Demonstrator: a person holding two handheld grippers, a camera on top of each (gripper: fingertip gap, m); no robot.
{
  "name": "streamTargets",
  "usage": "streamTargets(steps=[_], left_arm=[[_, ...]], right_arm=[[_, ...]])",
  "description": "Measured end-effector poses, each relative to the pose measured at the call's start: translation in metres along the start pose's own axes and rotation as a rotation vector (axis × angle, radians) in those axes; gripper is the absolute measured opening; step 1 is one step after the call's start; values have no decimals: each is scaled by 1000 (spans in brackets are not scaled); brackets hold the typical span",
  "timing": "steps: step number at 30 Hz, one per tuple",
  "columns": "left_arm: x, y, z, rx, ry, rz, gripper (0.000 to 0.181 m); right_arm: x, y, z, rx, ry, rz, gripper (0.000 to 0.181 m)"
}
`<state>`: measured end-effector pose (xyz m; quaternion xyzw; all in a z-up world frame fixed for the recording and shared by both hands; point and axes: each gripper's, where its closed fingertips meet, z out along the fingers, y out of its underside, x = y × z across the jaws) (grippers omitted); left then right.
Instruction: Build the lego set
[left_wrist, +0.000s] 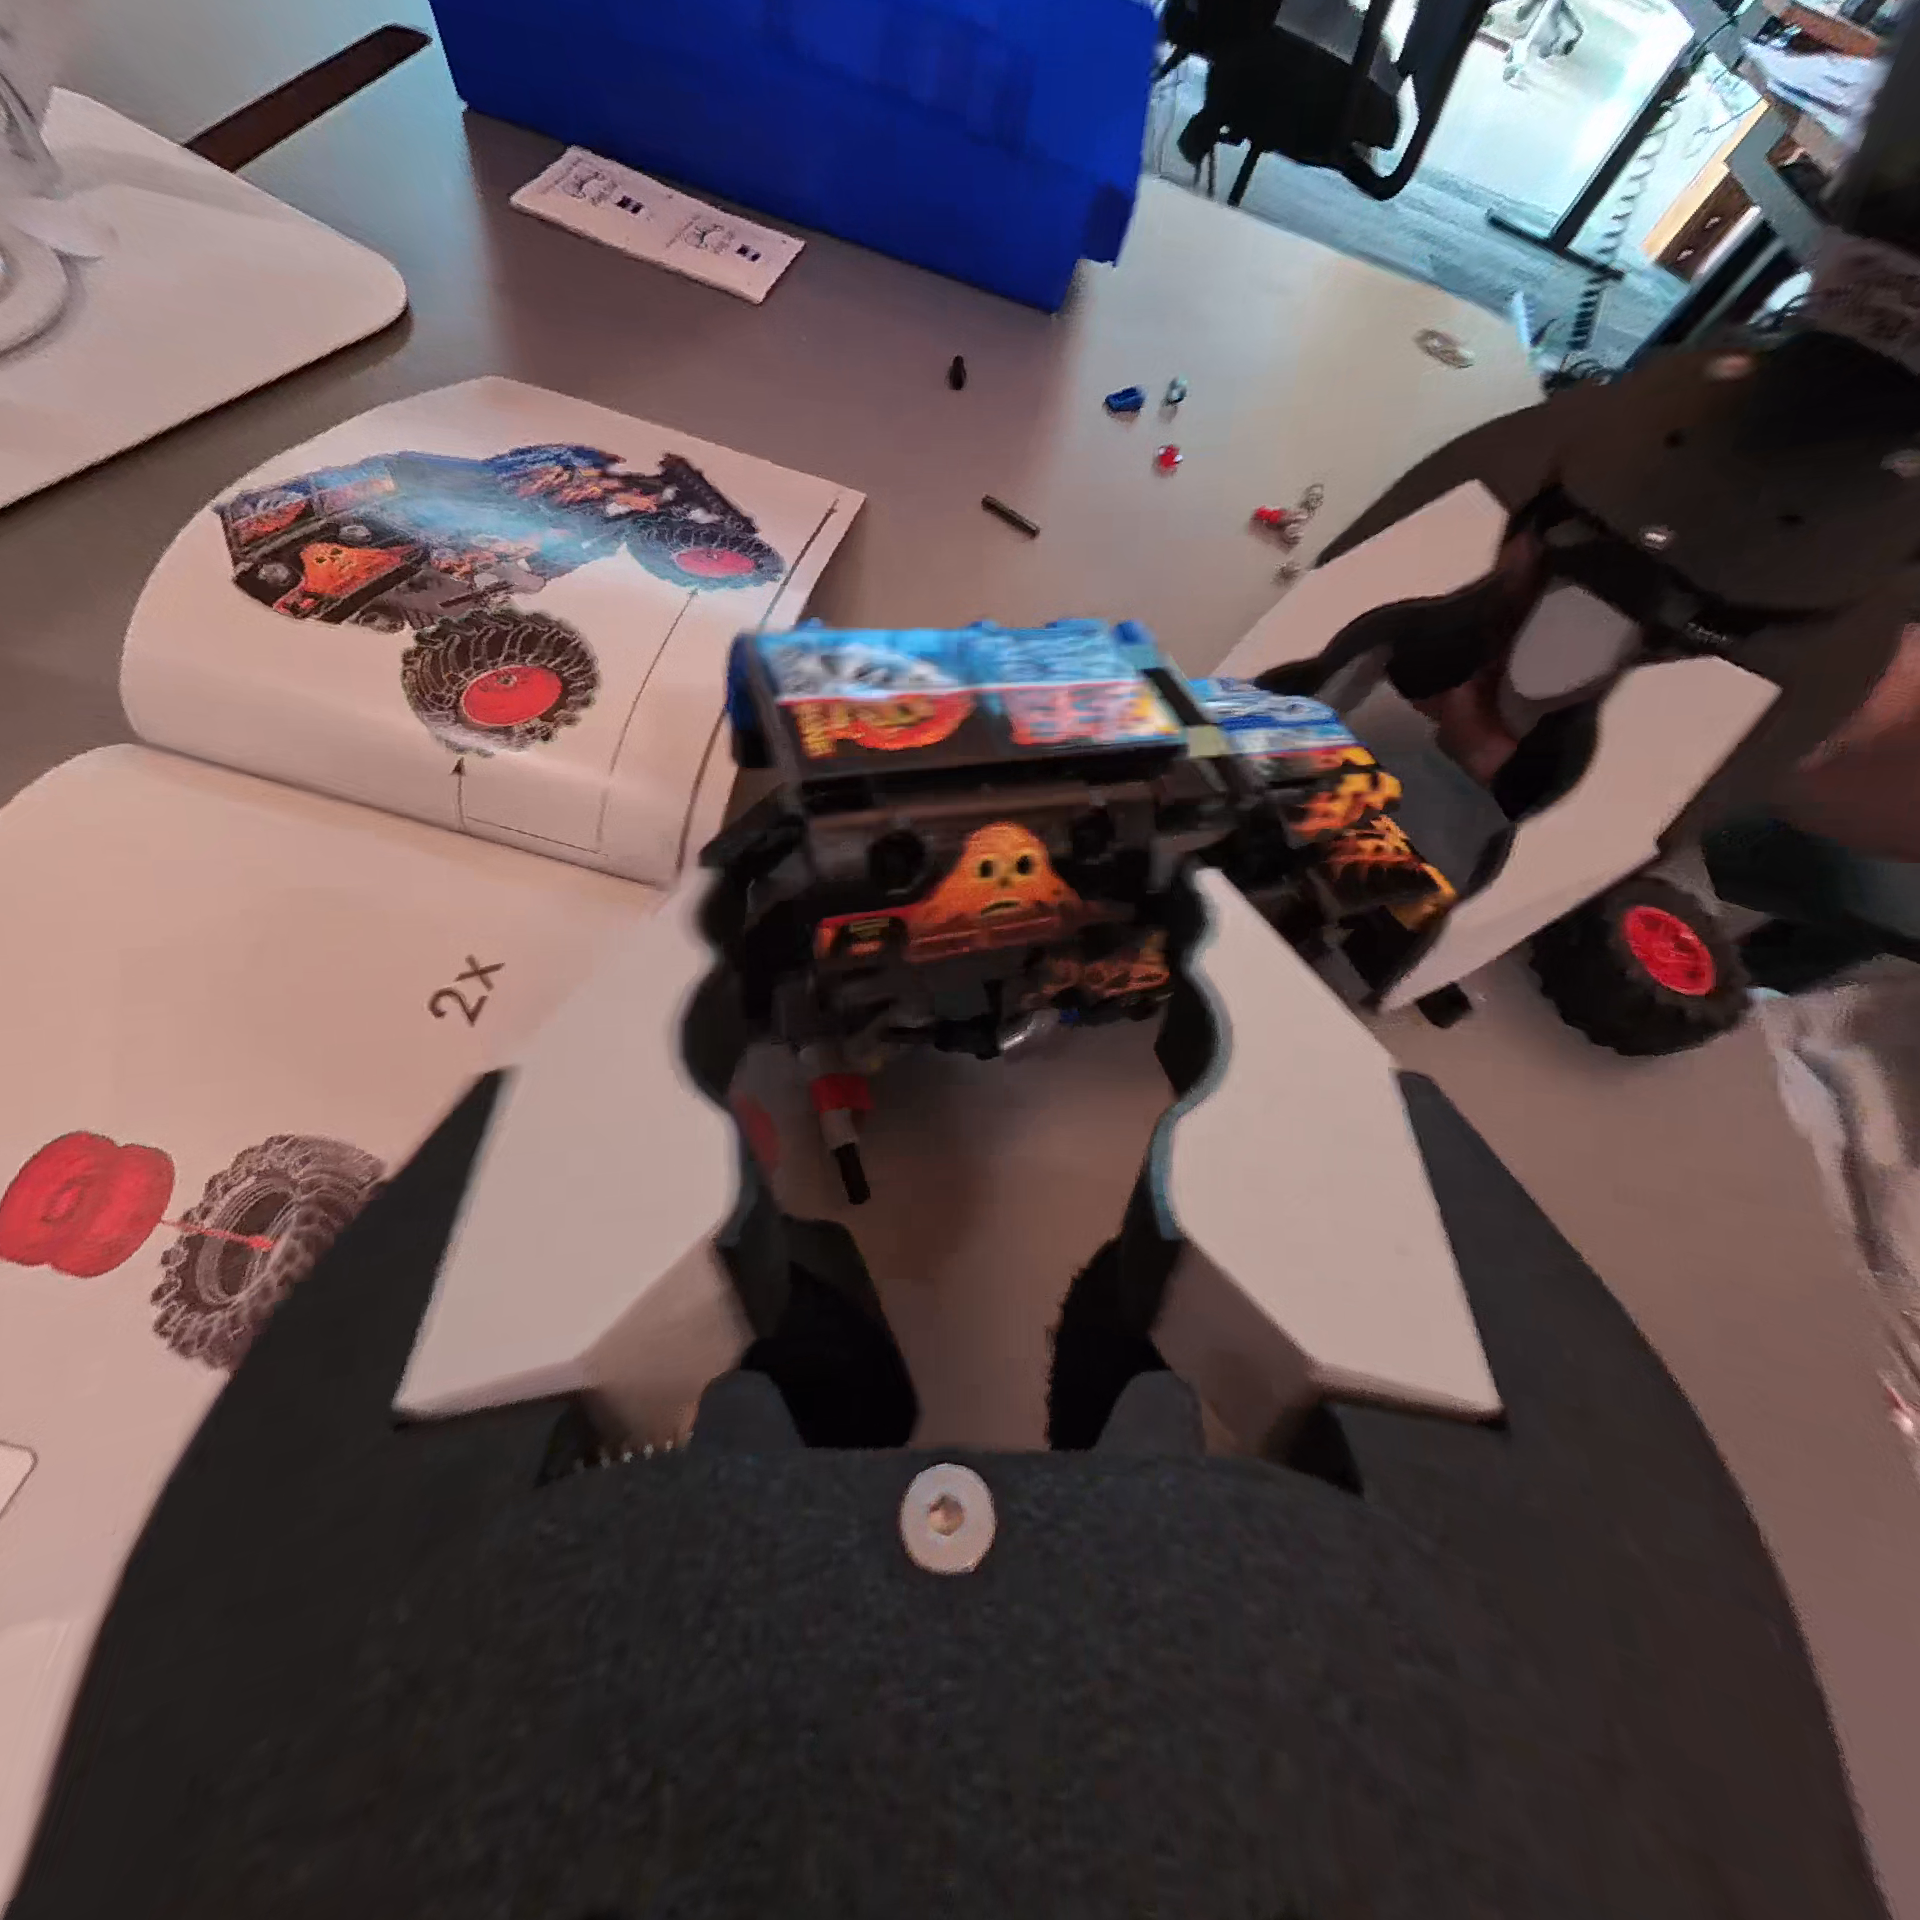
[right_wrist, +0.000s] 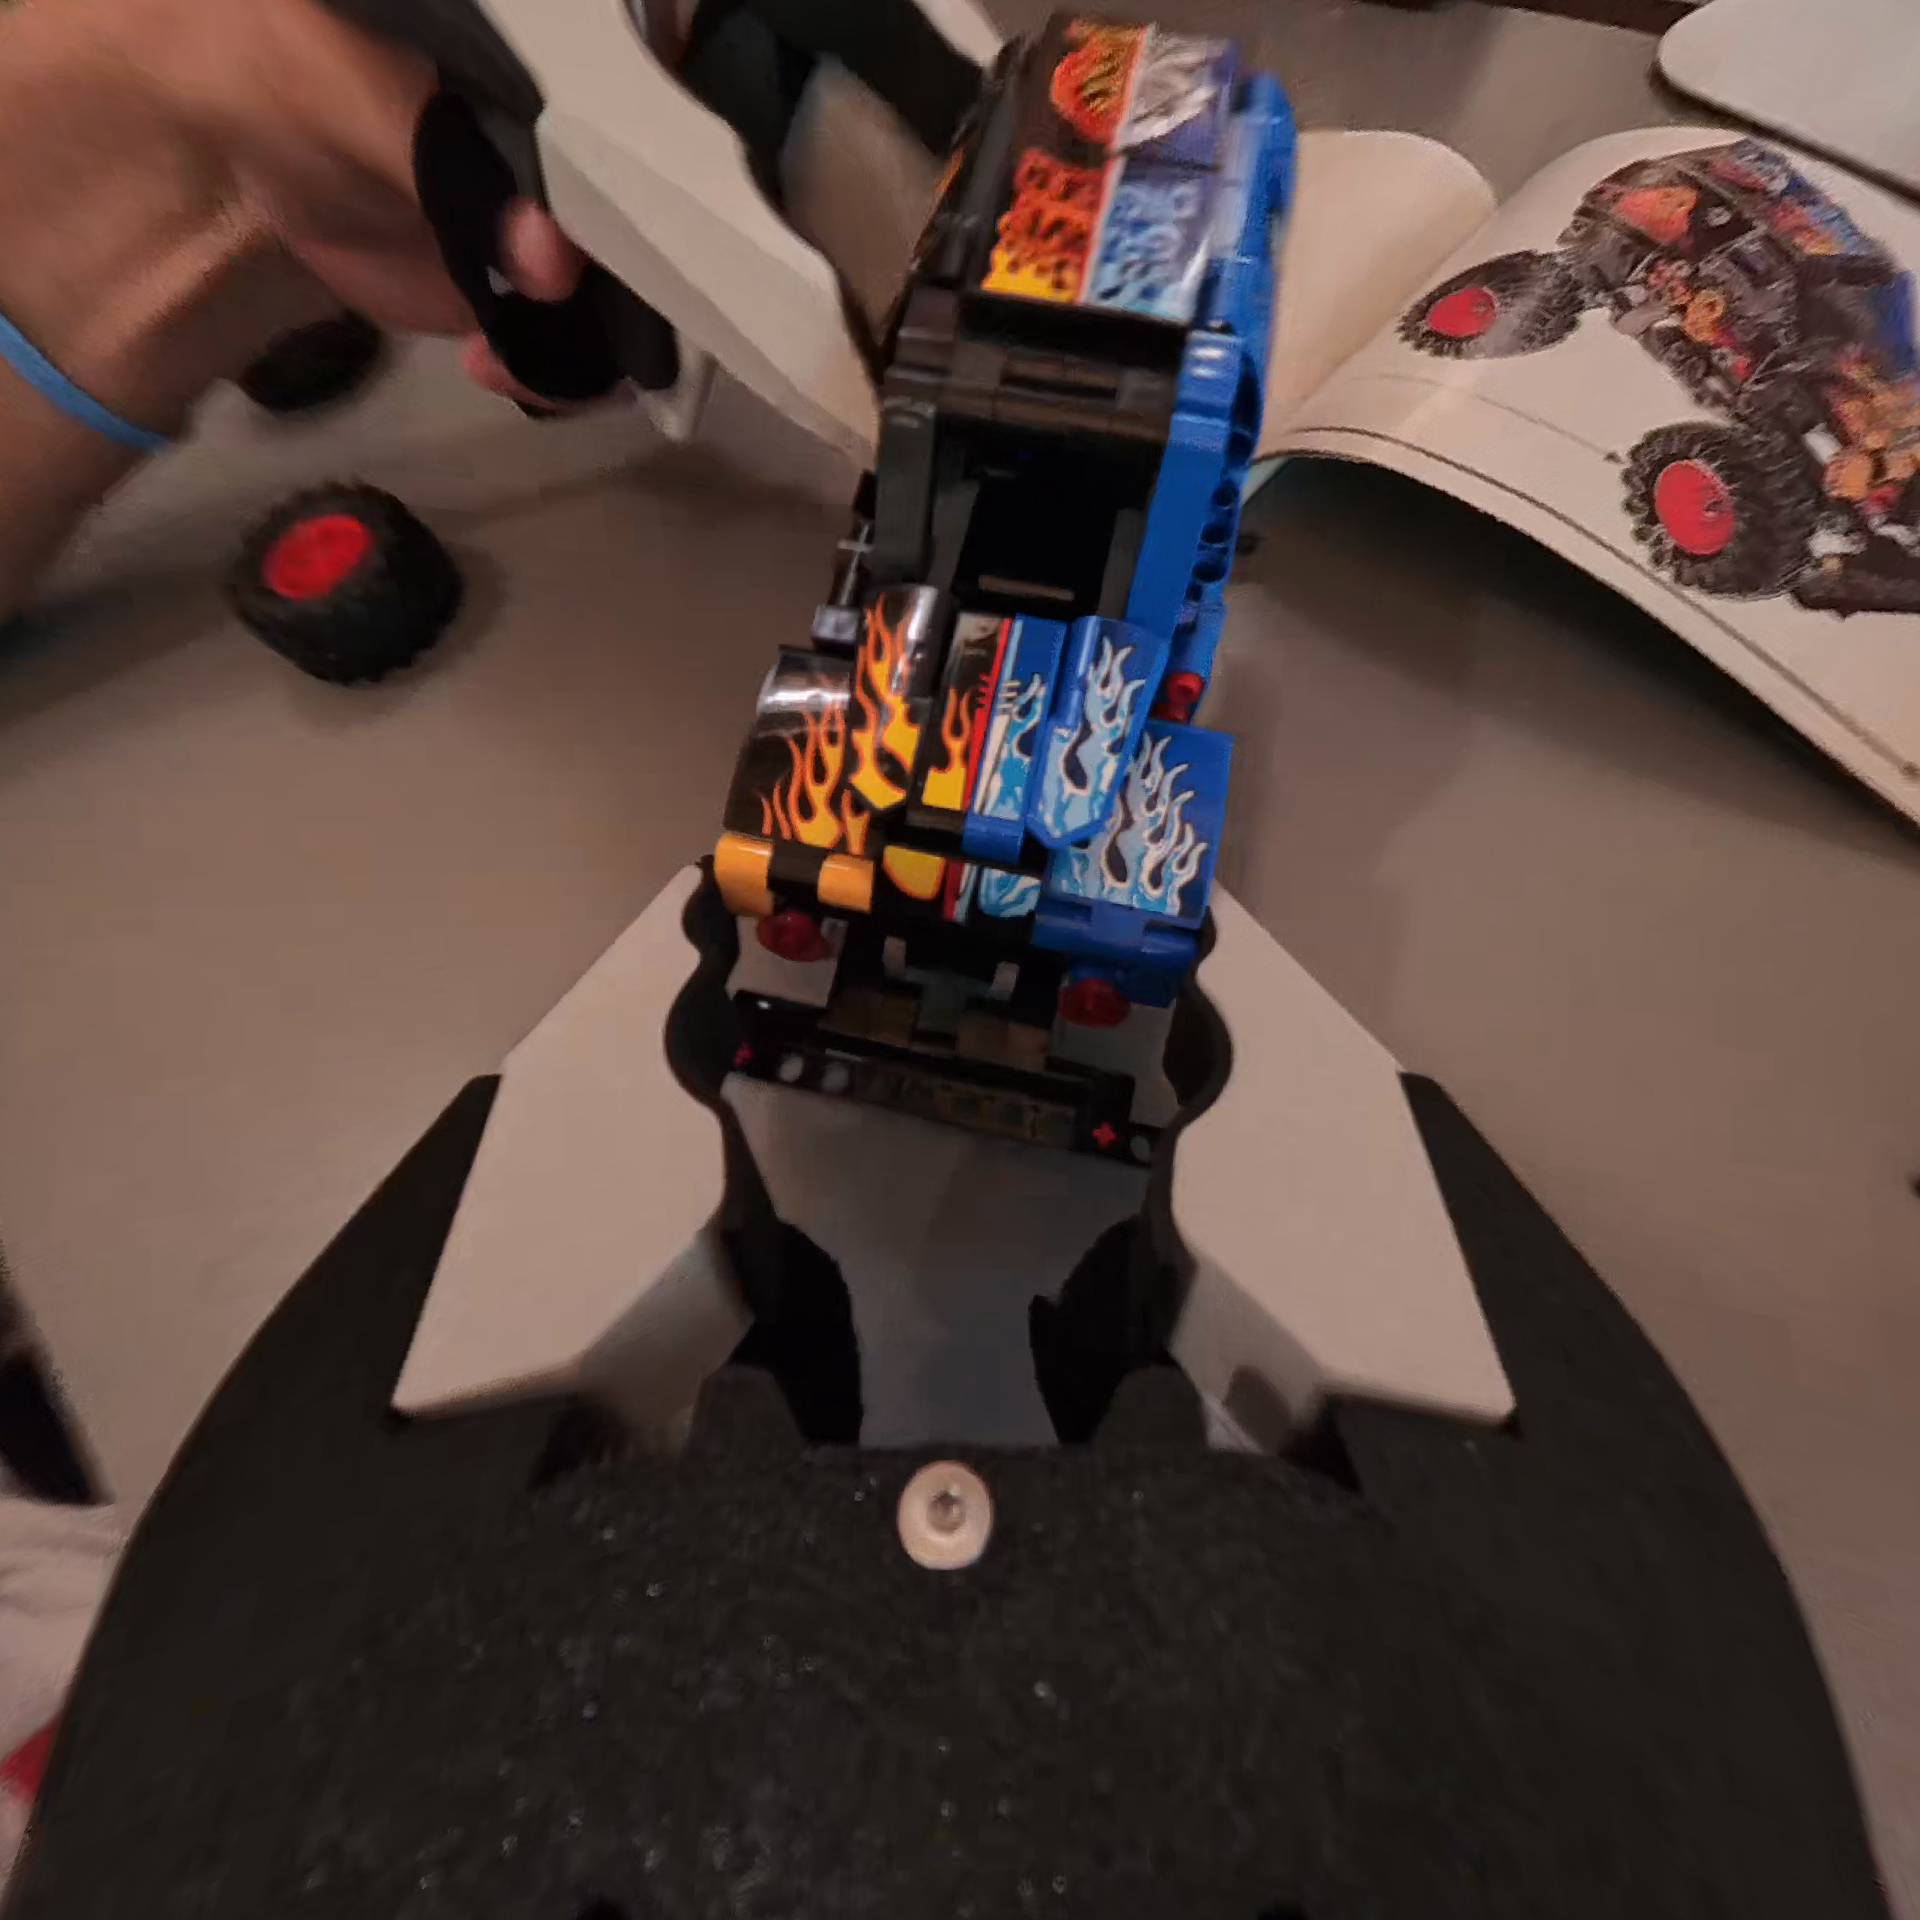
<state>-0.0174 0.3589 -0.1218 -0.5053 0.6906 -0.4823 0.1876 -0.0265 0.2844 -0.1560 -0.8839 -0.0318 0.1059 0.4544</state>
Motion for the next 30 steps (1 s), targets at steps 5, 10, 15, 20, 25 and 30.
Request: streamTargets(steps=[5, 10, 15, 20, 25, 30], left_arm=[[27, -2, -24, -108, -44, 99, 72], [21, 26, -49, -198, -145, 139, 77], [4, 50, -63, -182, -287, 243, 79], [-12, 47, -34, -132, -380, 354, 71], [-18, 37, -28, -31, -419, 353, 42], [-15, 40, -31, -67, -459, 361, 41]], right_arm=[[-33, 0, -9, -69, -367, 191, 84], [-32, -9, -9, -46, -476, 313, 83], [-27, -10, -16, -30, -605, 459, 83], [-28, -11, -18, -65, -705, 530, 82], [-24, -13, -19, -62, -764, 590, 83], [-8, -13, -18, -49, -659, 475, 84]])
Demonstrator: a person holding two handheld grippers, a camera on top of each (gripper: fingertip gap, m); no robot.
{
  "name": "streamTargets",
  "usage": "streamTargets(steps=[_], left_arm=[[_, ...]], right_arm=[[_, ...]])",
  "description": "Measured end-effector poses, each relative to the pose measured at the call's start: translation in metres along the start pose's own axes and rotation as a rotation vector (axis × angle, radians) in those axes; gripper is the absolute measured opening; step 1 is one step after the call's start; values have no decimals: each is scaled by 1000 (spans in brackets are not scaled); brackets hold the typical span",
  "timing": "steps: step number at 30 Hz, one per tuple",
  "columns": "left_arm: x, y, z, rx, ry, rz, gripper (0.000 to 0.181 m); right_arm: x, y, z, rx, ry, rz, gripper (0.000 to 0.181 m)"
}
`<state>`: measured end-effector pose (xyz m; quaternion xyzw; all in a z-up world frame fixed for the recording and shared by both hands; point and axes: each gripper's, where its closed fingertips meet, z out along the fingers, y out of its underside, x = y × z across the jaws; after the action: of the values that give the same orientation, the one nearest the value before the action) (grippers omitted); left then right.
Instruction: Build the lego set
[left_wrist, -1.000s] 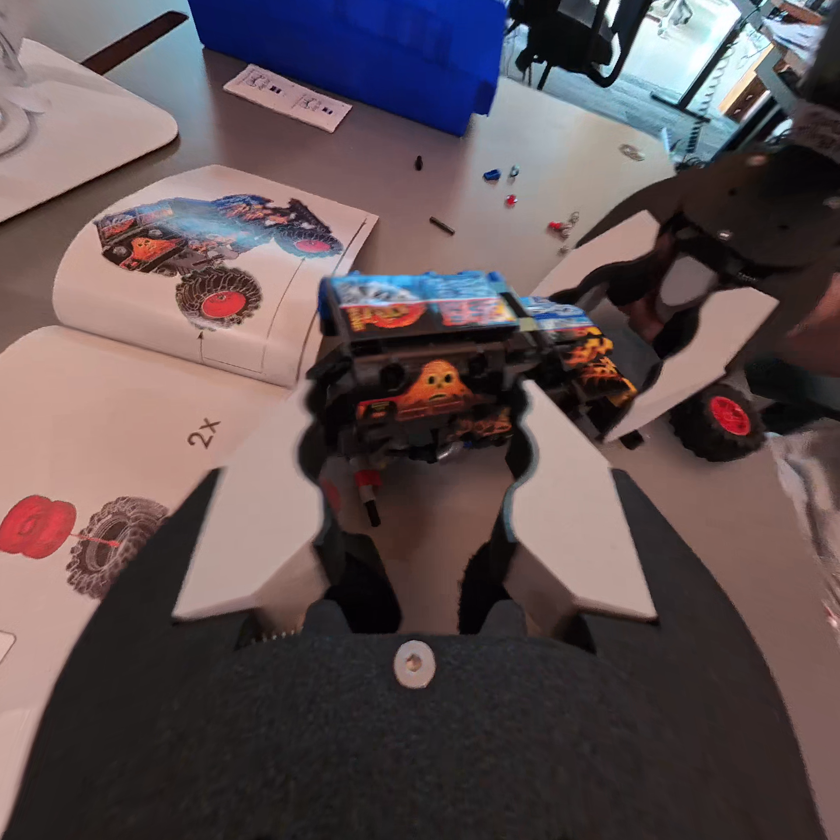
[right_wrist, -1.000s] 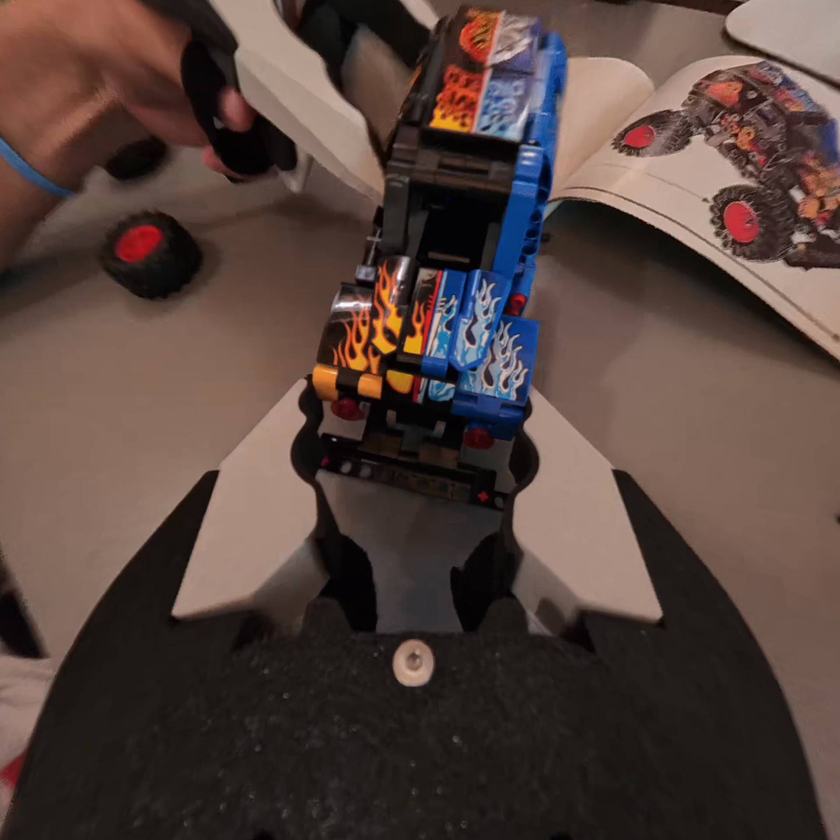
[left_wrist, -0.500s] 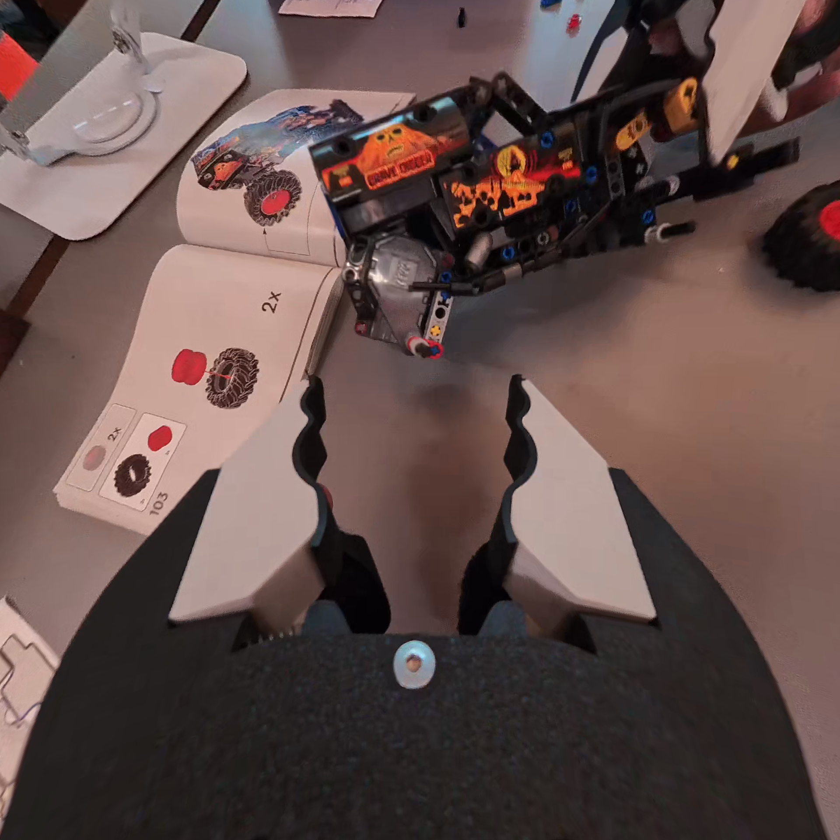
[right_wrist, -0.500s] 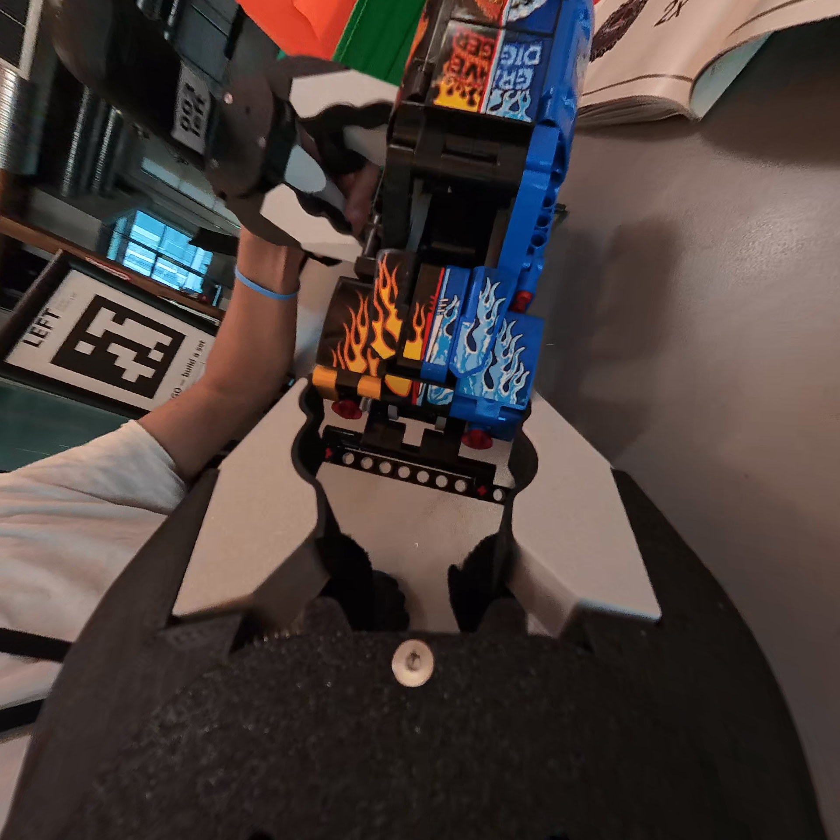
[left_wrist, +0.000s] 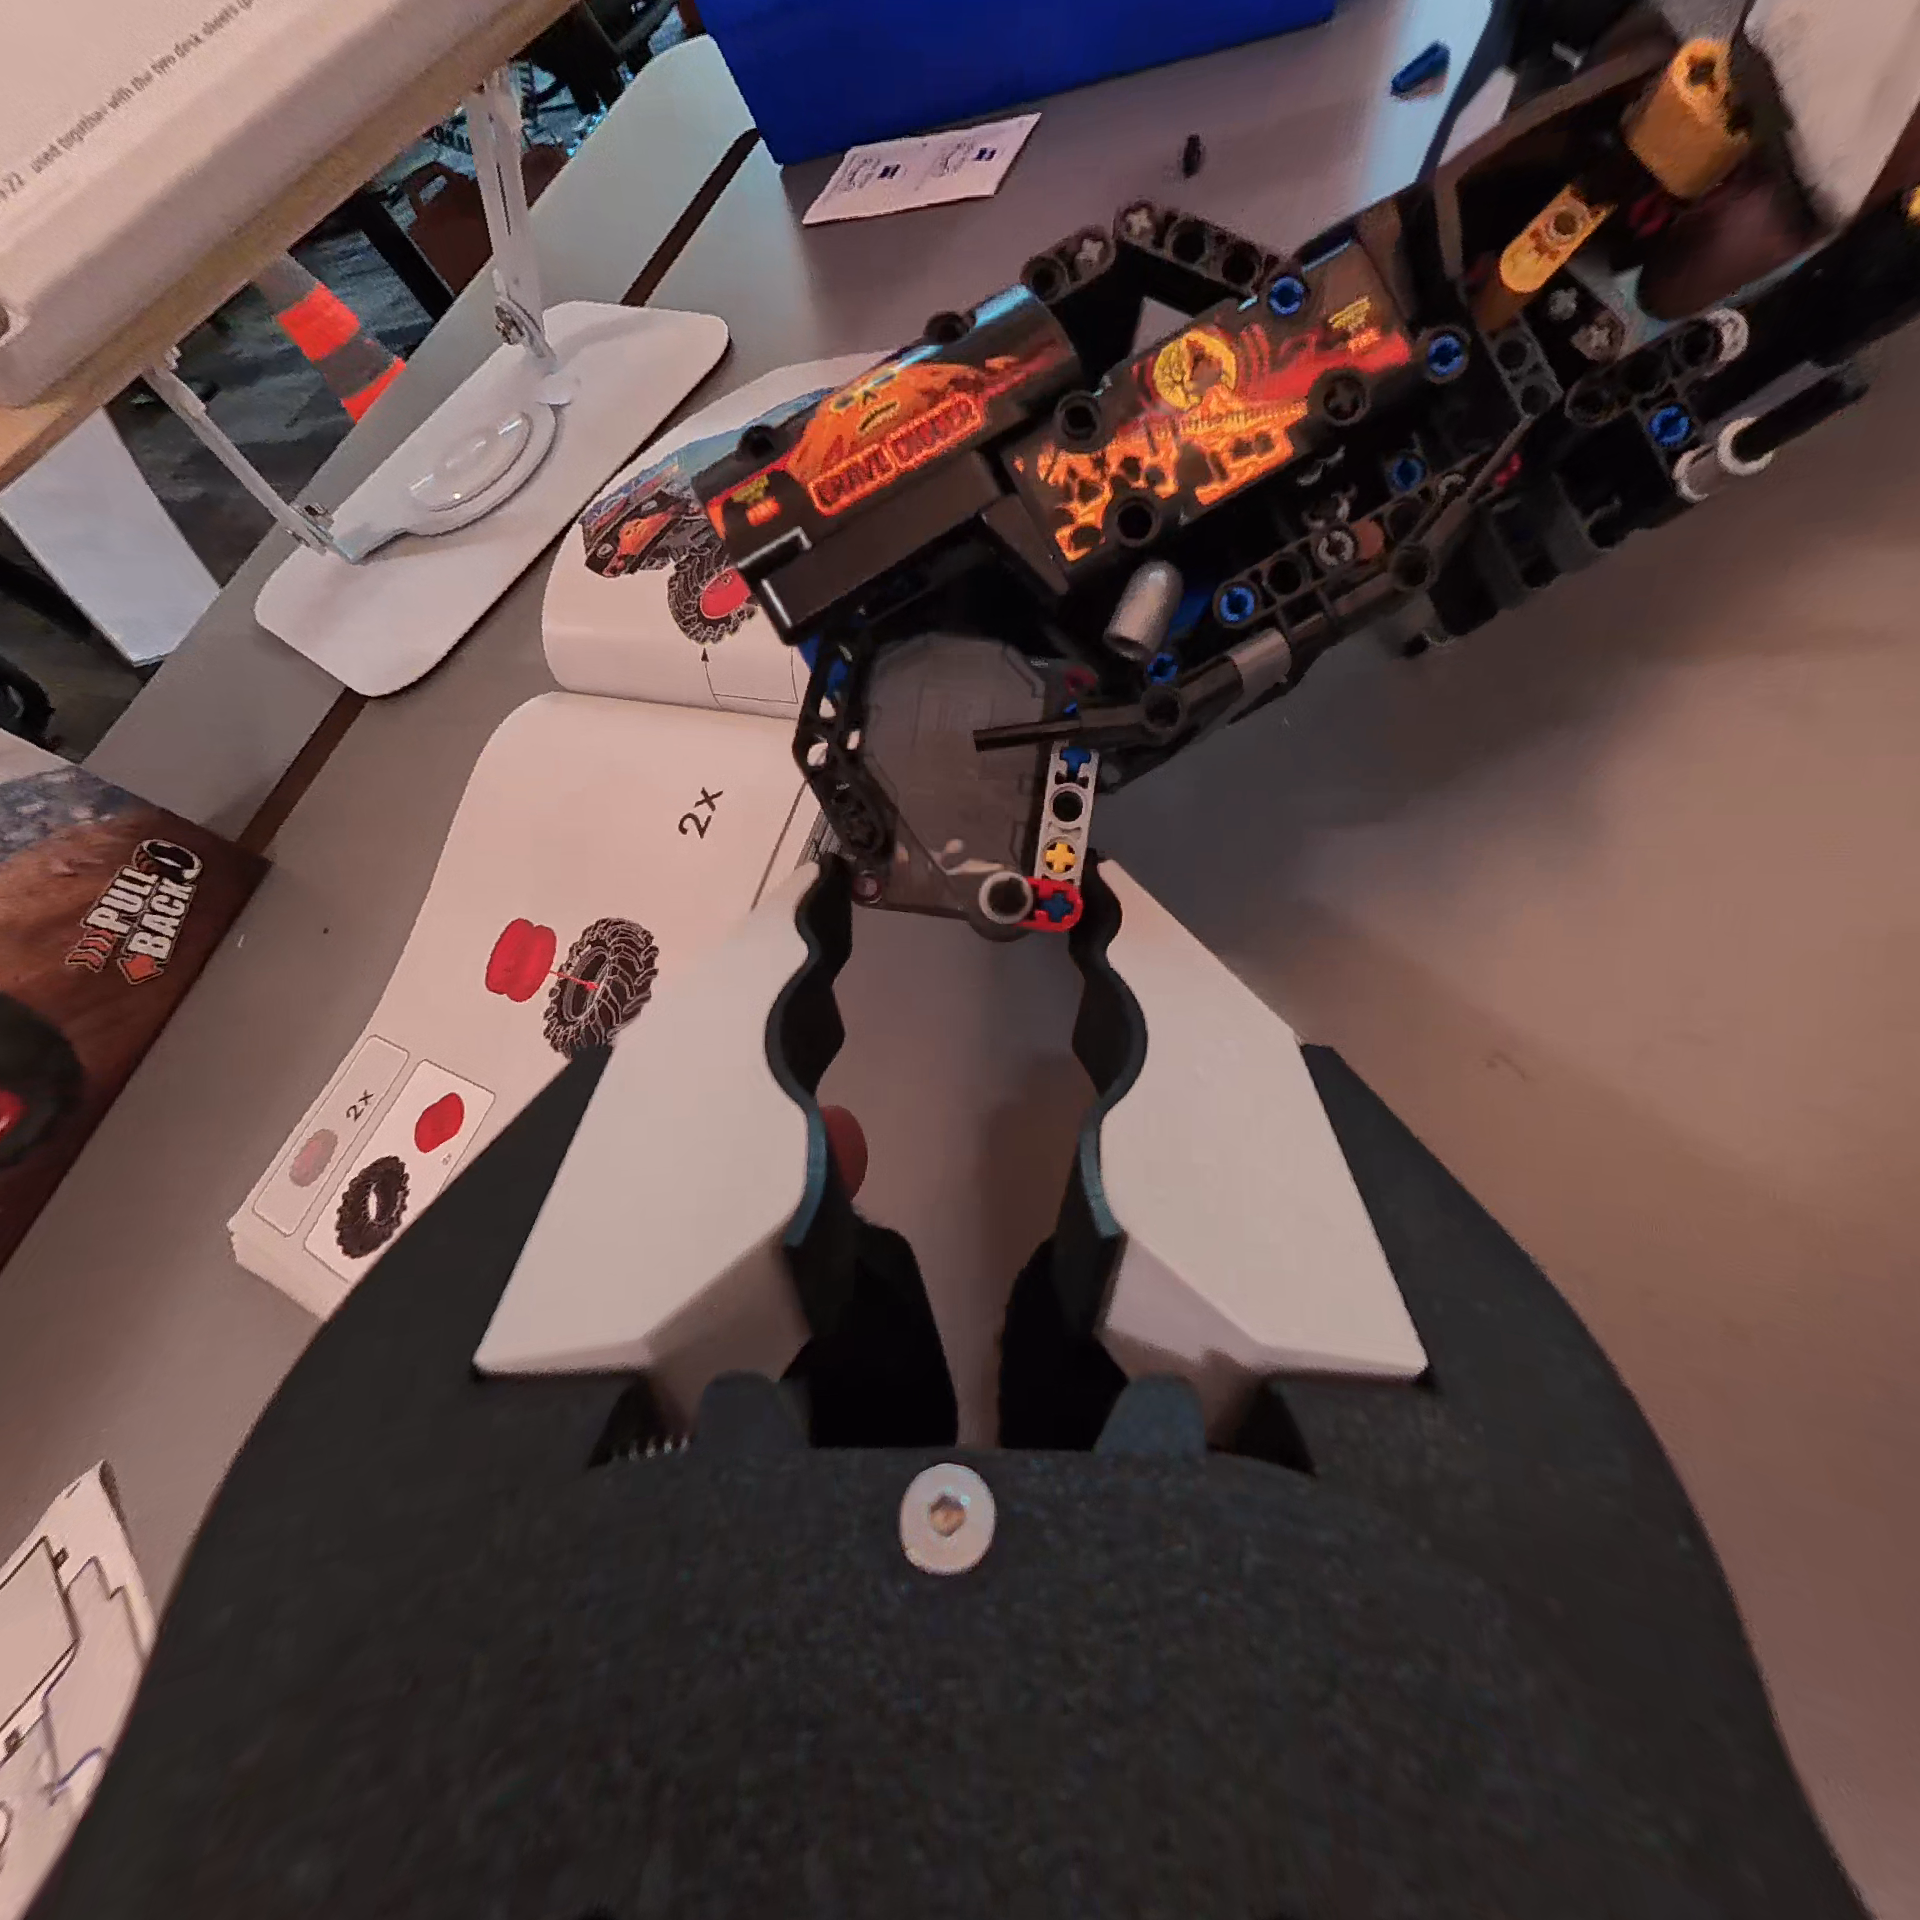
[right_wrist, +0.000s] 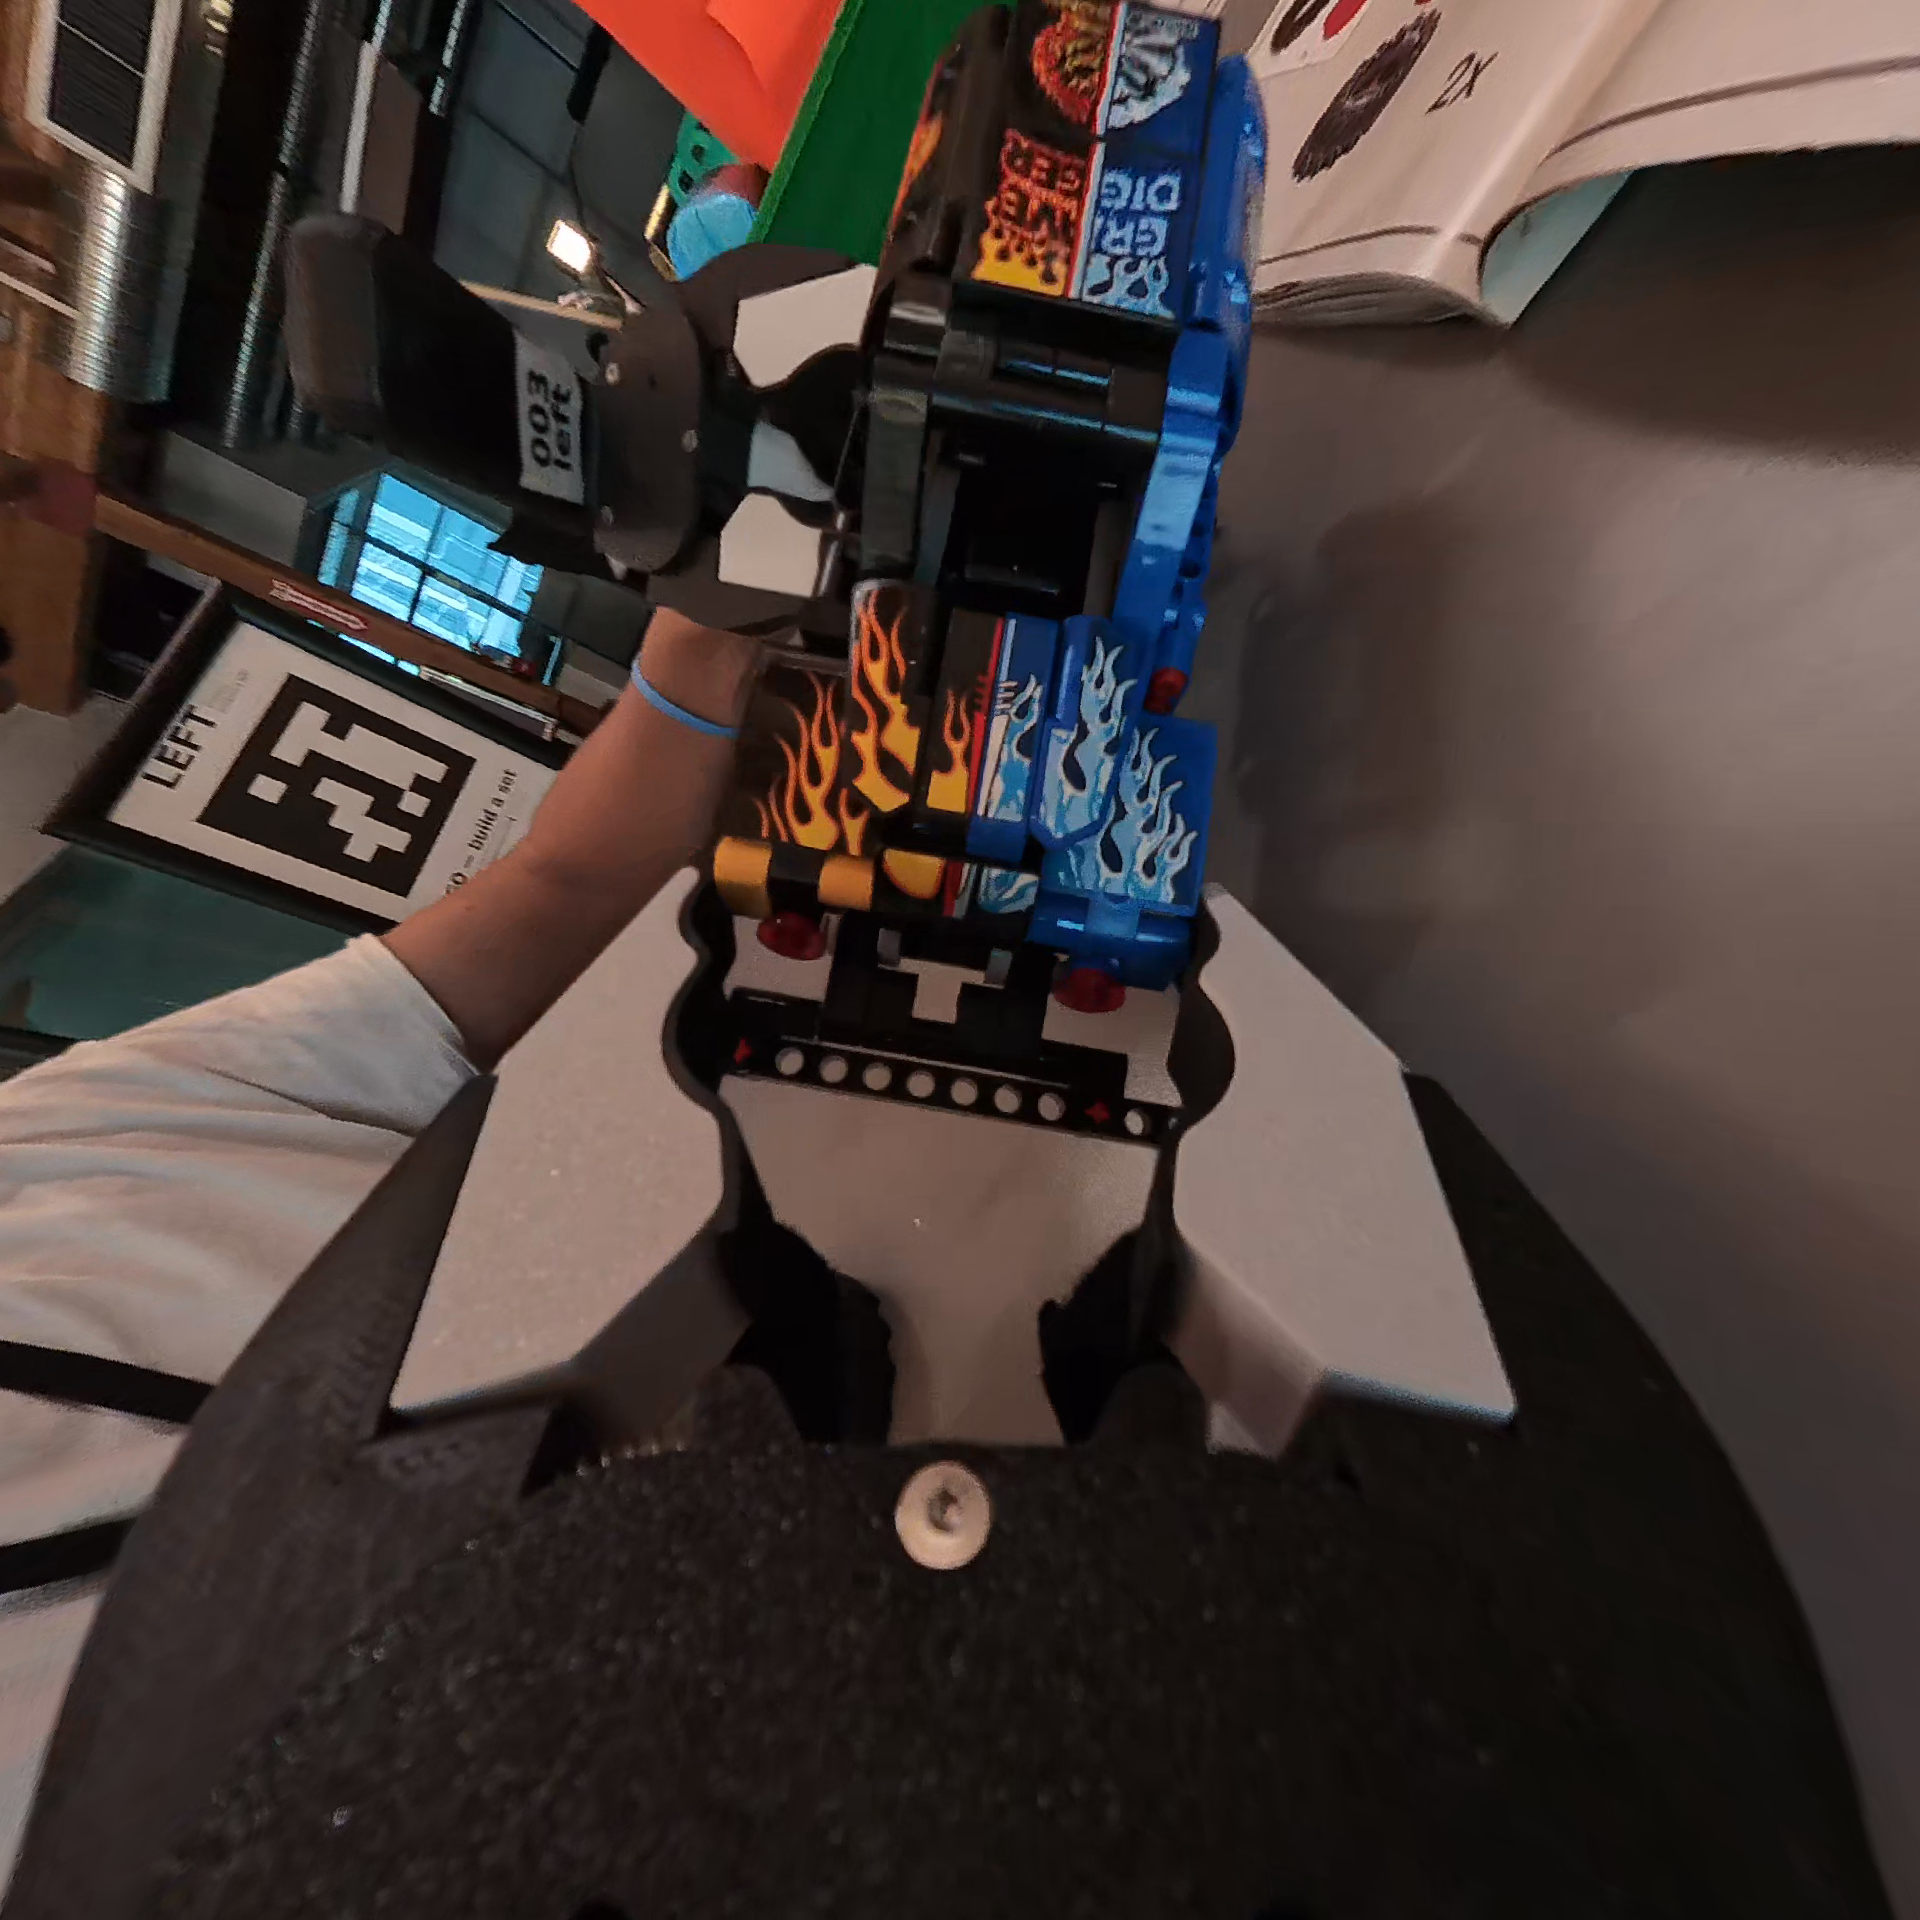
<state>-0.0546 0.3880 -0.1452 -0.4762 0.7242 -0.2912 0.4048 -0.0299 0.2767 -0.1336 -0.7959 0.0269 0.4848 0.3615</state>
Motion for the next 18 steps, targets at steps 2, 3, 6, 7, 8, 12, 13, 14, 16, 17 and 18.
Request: streamTargets(steps=[2, 3, 6, 7, 8, 12, 13, 14, 16, 17, 18], left_arm=[[2, 1, -2, -23, -31, 14, 41], [3, 1, -3, -32, -46, 16, 40], [5, 0, -7, -52, -70, 12, 40], [7, 0, -7, -58, -69, 7, 40], [8, 0, -7, -55, -69, 6, 40], [9, -1, -6, -49, -68, 3, 40], [9, -1, -6, -51, -68, 2, 40], [10, -1, -6, -52, -67, 1, 40], [11, -2, -5, -58, -66, -1, 40], [12, -3, -4, -61, -65, 1, 40], [13, -4, -3, -64, -64, 4, 40]], right_arm=[[2, -1, -3, -19, 32, -46, 85], [3, -3, -5, -23, 50, -79, 85], [2, -11, -13, -9, 69, -189, 85], [-2, -13, -15, -2, 56, -229, 90], [-7, -12, -16, 4, 42, -280, 91], [-17, 2, -17, -3, 80, -557, 112], [-12, 7, -17, -20, 156, -633, 112], [-5, 13, -16, -55, 242, -715, 112], [10, 19, -16, -122, 440, -881, 100], [18, 14, -18, -120, 568, -971, 91], [21, 5, -20, -86, 675, -1067, 79]])
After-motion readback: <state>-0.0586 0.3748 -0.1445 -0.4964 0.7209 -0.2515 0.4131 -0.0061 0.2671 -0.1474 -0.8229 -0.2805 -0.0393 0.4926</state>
